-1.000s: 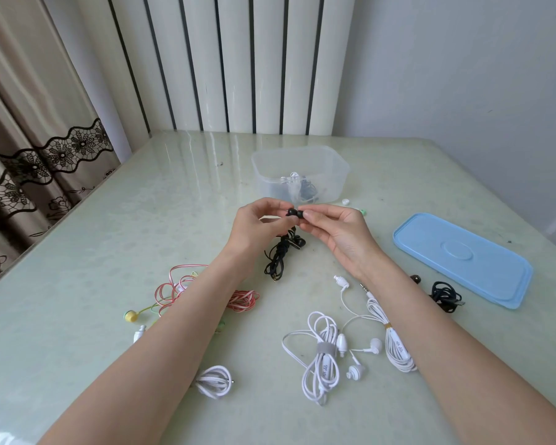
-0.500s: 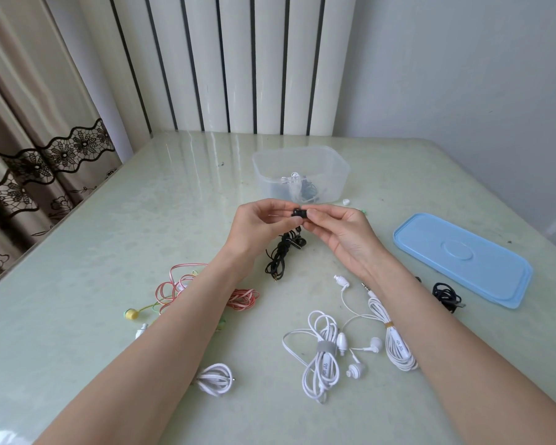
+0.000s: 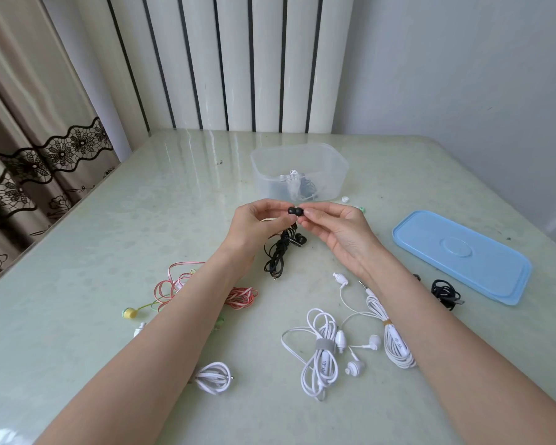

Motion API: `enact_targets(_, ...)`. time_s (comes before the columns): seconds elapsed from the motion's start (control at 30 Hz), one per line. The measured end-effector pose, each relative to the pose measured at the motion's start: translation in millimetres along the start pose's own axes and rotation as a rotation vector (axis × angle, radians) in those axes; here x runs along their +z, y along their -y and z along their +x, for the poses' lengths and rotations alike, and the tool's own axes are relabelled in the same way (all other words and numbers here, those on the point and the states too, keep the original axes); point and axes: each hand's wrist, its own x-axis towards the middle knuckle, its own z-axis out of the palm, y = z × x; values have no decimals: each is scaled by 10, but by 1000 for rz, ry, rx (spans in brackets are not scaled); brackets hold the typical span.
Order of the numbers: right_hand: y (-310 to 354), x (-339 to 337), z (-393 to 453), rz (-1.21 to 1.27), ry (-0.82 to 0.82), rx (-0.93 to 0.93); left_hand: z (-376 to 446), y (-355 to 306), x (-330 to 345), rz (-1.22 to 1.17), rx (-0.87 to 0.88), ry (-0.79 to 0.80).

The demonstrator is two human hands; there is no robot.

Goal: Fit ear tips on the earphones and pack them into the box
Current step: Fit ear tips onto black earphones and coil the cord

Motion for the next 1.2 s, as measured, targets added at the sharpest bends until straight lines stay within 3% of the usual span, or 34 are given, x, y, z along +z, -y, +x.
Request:
enact_targets(0.47,27,-23,8,-28,27,26,-15,-21,-8,90,107,63)
enact_targets(0.7,-64,9,-23,-75,26,-9,11,71,-25,152,73,-54)
enact_targets(0.97,-34,50,-14,-457,-34,-177,18,59,6,199,86,-40)
enact_targets(1.2,-38,33,-26,-476,-12,-140,17,83,9,276,93,-34)
